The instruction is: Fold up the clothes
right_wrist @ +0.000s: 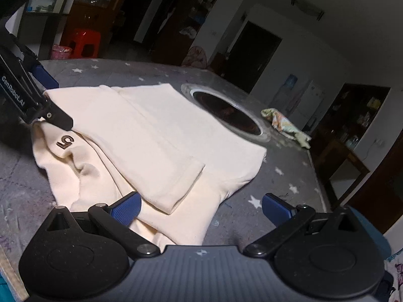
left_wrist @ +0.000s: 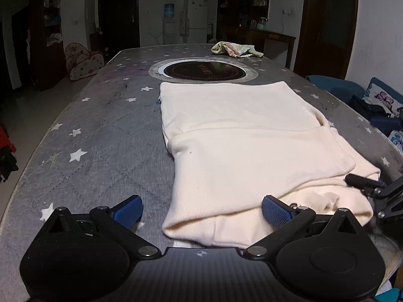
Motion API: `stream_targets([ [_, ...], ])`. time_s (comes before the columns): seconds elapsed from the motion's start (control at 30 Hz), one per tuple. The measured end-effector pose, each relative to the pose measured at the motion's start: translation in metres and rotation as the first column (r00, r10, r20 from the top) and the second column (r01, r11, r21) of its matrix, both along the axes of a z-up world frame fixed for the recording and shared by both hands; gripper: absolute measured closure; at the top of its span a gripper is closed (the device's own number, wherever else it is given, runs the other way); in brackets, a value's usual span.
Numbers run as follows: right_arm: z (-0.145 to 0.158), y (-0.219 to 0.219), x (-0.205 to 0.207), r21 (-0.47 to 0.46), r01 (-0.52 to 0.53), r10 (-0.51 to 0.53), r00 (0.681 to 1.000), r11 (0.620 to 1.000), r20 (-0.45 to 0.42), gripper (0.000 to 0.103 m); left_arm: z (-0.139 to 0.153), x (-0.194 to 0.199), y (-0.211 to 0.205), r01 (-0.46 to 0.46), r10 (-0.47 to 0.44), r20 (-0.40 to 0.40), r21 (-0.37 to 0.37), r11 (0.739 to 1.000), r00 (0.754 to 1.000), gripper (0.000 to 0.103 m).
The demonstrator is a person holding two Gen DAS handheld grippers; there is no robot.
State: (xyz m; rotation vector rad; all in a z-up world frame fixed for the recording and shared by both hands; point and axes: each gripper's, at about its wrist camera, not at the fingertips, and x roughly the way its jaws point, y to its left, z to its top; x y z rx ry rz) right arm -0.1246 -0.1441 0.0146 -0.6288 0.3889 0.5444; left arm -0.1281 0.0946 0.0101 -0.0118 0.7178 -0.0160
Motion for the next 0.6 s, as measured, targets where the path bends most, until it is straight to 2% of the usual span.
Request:
stream_targets([
  [0.13, 0.006, 0.001, -0.009, 0.034, -0.014, 0.014, 1.0, 0.999, 0.018, 0.0, -0.001, -0.006, -0.003, -0.016, 0.016, 0.003, 0.007, 1.0, 1.0, 0.0],
  [0.23, -0.001, 0.007, -0.015, 0.015, -0.037, 0.037, 0.999, 0.999, 0.004, 0.0, -0.002, -0.01, -0.005, -0.032, 0.032, 0.011, 0.013, 0.999, 0.999, 0.0],
  [0.3, -0.005, 0.01, -0.02, 0.002, -0.037, 0.037, 0.999, 0.999, 0.025, 0.0, -0.003, -0.014, -0.007, -0.043, 0.042, 0.014, 0.016, 0.999, 0.999, 0.0],
  [0.47, 0.002, 0.007, -0.028, 0.033, -0.039, 0.038, 0.998, 0.999, 0.04, 0.0, -0.002, -0.021, -0.008, -0.059, 0.058, 0.017, 0.023, 0.998, 0.998, 0.0],
  [0.6, -0.006, 0.009, -0.031, 0.004, -0.047, 0.047, 0.998, 0.999, 0.03, 0.0, -0.001, -0.023, -0.01, -0.061, 0.06, 0.024, 0.042, 0.997, 0.998, 0.0],
])
